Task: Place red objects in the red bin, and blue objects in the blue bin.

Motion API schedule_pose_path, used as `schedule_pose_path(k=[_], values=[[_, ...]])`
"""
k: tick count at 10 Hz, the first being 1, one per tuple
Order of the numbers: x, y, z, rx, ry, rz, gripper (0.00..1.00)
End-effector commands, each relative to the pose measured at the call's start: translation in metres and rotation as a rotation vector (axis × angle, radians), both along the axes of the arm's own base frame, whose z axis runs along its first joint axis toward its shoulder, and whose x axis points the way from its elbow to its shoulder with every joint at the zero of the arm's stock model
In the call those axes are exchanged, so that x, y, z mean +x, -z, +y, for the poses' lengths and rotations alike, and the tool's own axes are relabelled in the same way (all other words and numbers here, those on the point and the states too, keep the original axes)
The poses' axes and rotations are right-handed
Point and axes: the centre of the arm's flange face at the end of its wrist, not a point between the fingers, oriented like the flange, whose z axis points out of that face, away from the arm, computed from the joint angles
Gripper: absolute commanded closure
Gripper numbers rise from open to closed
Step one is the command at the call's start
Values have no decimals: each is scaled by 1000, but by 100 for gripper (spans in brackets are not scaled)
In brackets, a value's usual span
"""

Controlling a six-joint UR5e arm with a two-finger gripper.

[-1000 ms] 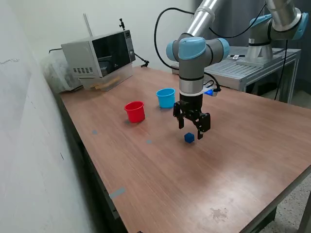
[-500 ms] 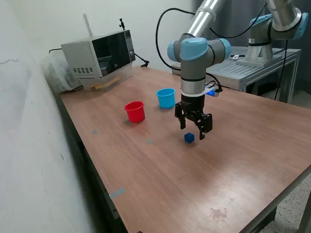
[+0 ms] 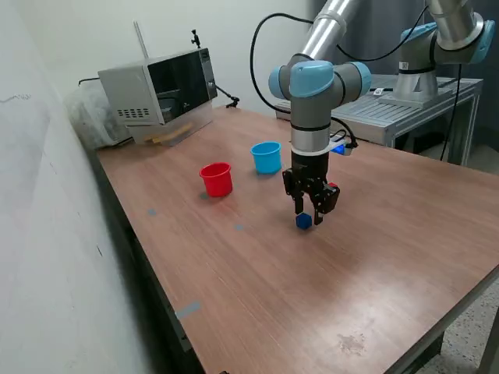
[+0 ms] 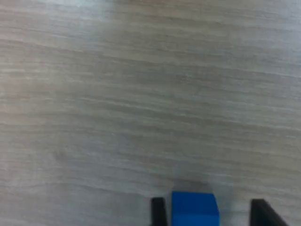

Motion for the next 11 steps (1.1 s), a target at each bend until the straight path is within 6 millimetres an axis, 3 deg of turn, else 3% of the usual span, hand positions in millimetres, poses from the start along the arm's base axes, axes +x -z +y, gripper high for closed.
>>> schedule_pose_path(k=[1, 7, 8, 11], values=[[-1, -2, -1, -1, 1, 10, 100], [-2, 0, 1, 3, 1, 14, 100], [-2, -24, 3, 4, 3, 42, 100], [26, -81, 21, 1, 22, 74, 100]])
